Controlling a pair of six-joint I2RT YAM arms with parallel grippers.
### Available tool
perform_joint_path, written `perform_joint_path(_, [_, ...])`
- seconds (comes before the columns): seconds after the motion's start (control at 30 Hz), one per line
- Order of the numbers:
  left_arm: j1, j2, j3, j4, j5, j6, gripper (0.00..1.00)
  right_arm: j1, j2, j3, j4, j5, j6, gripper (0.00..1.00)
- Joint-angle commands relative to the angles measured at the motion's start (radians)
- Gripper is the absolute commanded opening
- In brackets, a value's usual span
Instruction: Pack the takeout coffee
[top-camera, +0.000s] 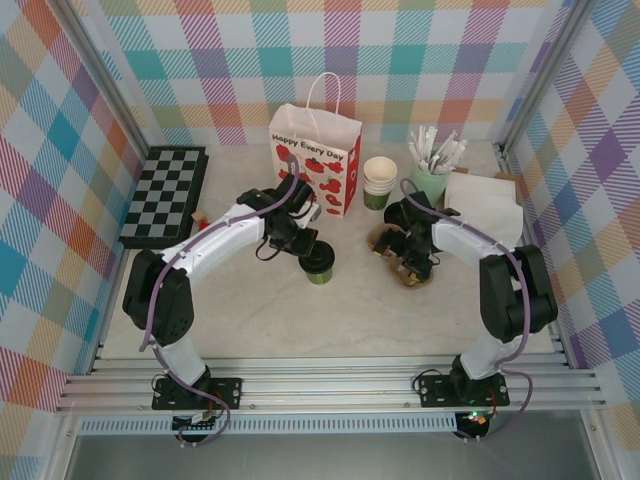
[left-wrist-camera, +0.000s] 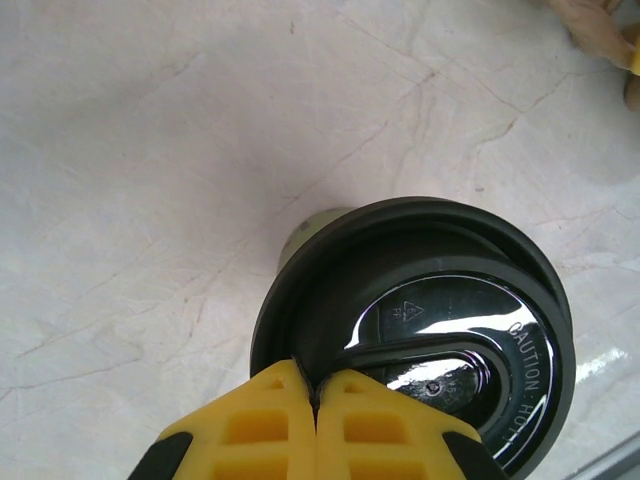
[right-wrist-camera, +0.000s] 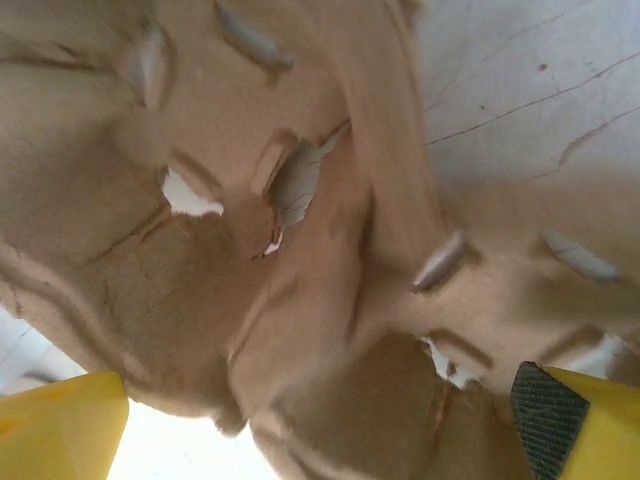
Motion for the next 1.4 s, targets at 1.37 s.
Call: perform_joint_path(1.37, [-0.122,0.006,0.093,-0.169,-0.026,-0.169,0.0,0.149,-0.309,-0.078,0.12,-0.104,-0.187,1.0])
